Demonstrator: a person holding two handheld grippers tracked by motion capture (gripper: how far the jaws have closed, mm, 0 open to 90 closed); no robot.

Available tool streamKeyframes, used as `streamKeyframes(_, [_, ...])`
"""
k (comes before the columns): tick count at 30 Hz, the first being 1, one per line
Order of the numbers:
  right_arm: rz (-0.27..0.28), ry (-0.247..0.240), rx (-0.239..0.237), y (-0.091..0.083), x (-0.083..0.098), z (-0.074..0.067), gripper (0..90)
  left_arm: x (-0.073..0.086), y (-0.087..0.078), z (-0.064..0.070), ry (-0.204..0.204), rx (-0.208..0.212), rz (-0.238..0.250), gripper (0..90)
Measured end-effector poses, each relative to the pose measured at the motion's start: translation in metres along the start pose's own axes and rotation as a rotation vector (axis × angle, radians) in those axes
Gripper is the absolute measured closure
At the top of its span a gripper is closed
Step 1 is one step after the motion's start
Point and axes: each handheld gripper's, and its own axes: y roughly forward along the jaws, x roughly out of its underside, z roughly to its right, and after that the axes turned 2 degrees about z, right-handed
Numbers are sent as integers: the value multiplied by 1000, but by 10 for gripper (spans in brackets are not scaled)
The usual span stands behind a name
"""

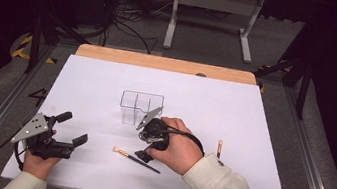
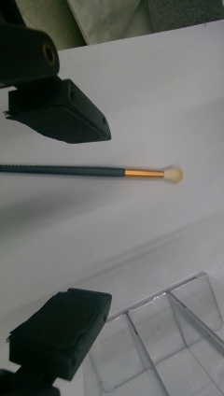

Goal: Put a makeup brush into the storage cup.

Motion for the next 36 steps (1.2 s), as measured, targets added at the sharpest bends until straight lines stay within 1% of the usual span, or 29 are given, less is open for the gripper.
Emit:
streamKeyframes(7, [-24,-1,-11,7,1,-2,211,0,0,0,0,1,-1,22])
streamKeyframes(9, [-29,6,-12,9,1,-3,217,0,0,0,0,0,0,22])
streamKeyframes(11, [-38,-2,-15,11,1,-3,239,0,0,0,-1,1,-1,22])
streamKeyframes(15, [-81,29,-26,15,2,-5,311,1,1,0,-3,-1,-3,23])
streamKeyframes(18, [-101,41,-30,17,3,-6,333,1,2,0,-4,-2,-4,23])
streamKeyframes(21, [-110,39,-31,19,3,-6,348,1,2,0,-4,-2,-7,23])
streamKeyframes(22, [-125,43,-38,21,3,-7,357,1,2,-1,-6,0,-14,23])
streamKeyframes(26, [-157,49,-43,26,2,-8,391,1,2,-1,-2,0,-14,23])
streamKeyframes(28, [-166,55,-44,28,2,-9,428,1,2,-1,-2,-1,-14,23])
streamKeyframes(29, [-166,55,-44,28,2,-9,428,1,2,-1,-3,-1,-13,23])
streamKeyframes(31, [-184,60,-47,30,2,-10,452,2,2,-1,-7,0,-10,23])
streamKeyframes(32, [-194,62,-44,32,2,-10,489,2,2,-2,-8,-1,-12,23])
streamKeyframes(36, [-201,61,-46,35,2,-10,523,2,2,-2,-8,-2,-12,23])
